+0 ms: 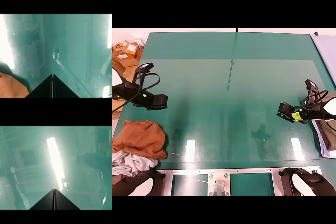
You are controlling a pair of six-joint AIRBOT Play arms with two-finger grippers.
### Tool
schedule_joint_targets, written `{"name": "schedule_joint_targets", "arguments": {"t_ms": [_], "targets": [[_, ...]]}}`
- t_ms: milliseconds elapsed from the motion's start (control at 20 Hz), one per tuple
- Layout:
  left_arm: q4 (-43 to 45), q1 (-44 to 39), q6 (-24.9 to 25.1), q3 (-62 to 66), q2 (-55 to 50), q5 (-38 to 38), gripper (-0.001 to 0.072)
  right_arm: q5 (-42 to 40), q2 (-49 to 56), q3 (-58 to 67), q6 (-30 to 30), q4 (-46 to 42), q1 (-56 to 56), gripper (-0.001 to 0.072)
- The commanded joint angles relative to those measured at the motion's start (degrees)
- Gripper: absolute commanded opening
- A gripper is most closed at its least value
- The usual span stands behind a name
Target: Fold the shirts.
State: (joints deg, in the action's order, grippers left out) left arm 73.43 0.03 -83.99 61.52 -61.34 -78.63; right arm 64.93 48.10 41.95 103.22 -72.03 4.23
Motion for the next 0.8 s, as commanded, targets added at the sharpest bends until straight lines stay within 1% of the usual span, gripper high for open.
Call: {"name": "schedule_joint_targets", "arguments": {"t_ms": [0, 100, 150, 200, 250, 300, 350, 400, 450, 650, 750], "targets": [[0.15, -0.02, 0.07, -0.02, 0.04, 0.35, 0.0029, 0.0, -0.04, 0.0, 0.0, 0.02, -0.02, 0.0013], [2.91, -0.02, 0.07, -0.02, 0.02, 1.27, 0.003, 0.0, -0.04, 0.0, 0.0, 0.02, -0.02, 0.0013], [6.29, -0.02, -0.11, -0.02, 0.04, 2.19, 0.003, 0.0, -0.04, 0.0, 0.0, 0.02, -0.02, 0.0013], [11.87, -0.02, -1.95, -0.02, 0.04, 3.13, 0.004, 0.0, -0.04, 0.0, 0.0, 0.0, -0.02, 0.0013], [18.58, 0.0, -4.44, -0.07, 0.04, 3.65, 0.035, 0.0, -0.04, 0.0, 0.0, 0.02, -0.02, 0.0013], [26.75, 0.0, -8.31, -0.68, 0.04, 4.39, 0.0709, 0.0, -0.04, 0.0, 0.0, 0.02, -0.02, 0.0013], [34.56, 0.11, -12.37, -1.99, 0.02, 5.01, 0.072, 0.0, -0.04, 0.0, 0.0, 0.02, -0.02, 0.0013], [37.86, 0.92, -15.56, -3.78, 0.02, 5.7, 0.072, 0.0, -0.04, 0.0, 0.0, 0.02, -0.02, 0.0013], [37.53, 2.71, -16.48, -6.45, 0.02, 6.67, 0.072, 0.0, -0.04, 0.0, 0.0, 0.0, -0.02, 0.0013], [36.89, 10.12, -16.48, -19.26, -1.75, 8.98, 0.072, 0.0, -0.04, 0.0, 0.0, 0.02, -0.02, 0.0013], [36.06, 11.96, -16.41, -23.71, -3.34, 9.27, 0.072, 0.0, -0.04, 0.0, 0.0, 0.02, -0.02, 0.0013]]}}
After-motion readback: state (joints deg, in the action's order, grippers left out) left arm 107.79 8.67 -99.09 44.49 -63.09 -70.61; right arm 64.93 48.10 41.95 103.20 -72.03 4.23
